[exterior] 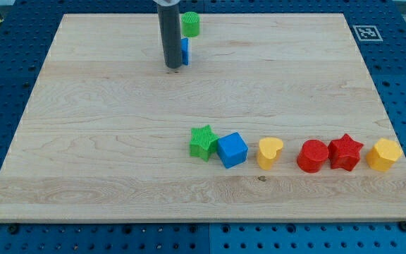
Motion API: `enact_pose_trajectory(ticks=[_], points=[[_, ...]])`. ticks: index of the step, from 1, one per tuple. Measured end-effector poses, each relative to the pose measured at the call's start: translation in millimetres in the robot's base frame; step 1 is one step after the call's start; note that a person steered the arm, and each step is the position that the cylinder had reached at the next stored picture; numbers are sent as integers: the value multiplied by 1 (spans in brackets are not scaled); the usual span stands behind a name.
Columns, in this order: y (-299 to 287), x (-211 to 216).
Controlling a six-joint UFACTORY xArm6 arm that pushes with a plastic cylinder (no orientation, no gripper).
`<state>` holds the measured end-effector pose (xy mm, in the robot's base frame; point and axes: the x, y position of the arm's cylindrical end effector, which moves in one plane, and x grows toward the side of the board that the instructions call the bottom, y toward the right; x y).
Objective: Move your arm to the bottom right
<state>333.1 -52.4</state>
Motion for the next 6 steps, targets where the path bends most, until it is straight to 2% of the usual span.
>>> enact_pose_trajectory(ticks=[3, 4, 5, 6], points=[[20, -57], [20, -54], [18, -15], [16, 61]])
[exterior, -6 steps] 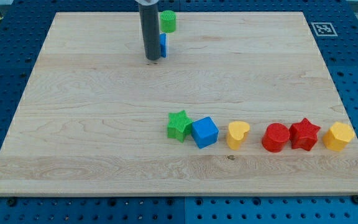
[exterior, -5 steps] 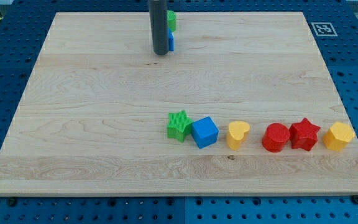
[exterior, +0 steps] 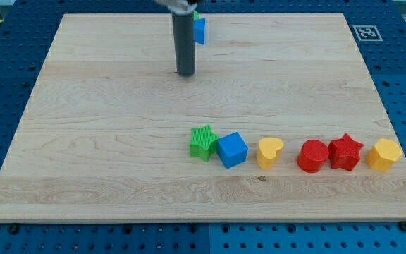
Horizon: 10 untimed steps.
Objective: Move your arm to the bottom right
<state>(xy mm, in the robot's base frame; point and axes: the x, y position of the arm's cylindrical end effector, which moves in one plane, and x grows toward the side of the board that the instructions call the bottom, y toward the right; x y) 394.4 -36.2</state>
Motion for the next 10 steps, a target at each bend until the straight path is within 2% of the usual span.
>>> enact_pose_trajectory(ticks=[2, 3, 7, 9, 10], points=[[2, 152], [50, 185], [284, 190], [289, 188], [268, 192]])
